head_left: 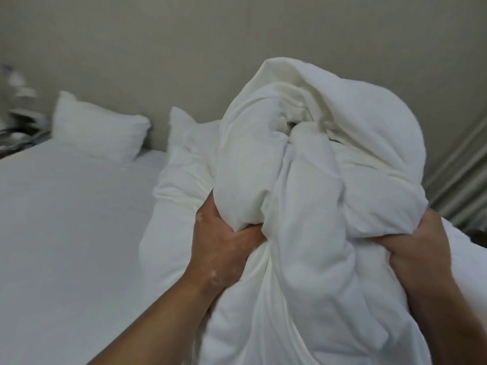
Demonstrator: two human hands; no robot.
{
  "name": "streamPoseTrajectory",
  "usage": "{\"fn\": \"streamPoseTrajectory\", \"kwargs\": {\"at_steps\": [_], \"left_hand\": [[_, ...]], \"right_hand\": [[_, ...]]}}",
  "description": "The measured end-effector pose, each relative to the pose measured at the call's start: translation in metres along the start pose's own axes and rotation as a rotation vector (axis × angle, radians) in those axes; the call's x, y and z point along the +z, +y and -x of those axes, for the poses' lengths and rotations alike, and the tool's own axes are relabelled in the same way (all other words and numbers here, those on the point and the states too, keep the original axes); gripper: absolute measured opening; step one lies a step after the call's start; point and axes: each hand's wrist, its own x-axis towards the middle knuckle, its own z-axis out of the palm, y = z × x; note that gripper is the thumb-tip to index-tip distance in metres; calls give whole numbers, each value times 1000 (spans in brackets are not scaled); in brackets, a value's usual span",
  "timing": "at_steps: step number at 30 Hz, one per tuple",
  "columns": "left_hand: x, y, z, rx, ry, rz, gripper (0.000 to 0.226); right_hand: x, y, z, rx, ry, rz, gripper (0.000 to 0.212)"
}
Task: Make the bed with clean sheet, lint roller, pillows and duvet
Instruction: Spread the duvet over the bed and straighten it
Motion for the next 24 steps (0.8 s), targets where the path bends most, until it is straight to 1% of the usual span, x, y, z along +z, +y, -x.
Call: {"fn": "streamPoseTrajectory", "kwargs": {"at_steps": [2,4,5,6,8,10,11,14,17,20,22,24], "left_hand": [[-45,2,13,5,106,-41,62],[-88,4,28,10,219,-85,62],[-109,5,35,12,276,-103,61],[-130,6,42,15,334,-125,60],[-170,8,55,33,451,-182,58],[-210,9,66,48,556,-239,57],[-230,9,71,49,602,-261,58],[-290,2,88,35,706,-344,63],[-347,-17,109,-63,771,-439,73],[-395,-45,132,-215,776,-556,89],[-419,-70,152,-356,768,-631,95],[-438,-99,179,-499,743,-679,98]], "right_hand": [[41,-12,7,-53,-129,-66,32],[81,-22,15,-113,-254,-120,68],[99,-27,20,-136,-316,-134,74],[120,-39,26,-152,-367,-153,69],[159,-52,37,-179,-489,-225,51],[200,-64,49,-180,-569,-313,42],[221,-67,55,-178,-611,-349,41],[283,-74,83,-145,-711,-434,48],[342,-60,114,-114,-818,-461,50],[393,-34,148,-51,-934,-436,49],[420,-11,171,0,-1035,-358,51],[441,19,195,19,-1164,-219,54]]}}
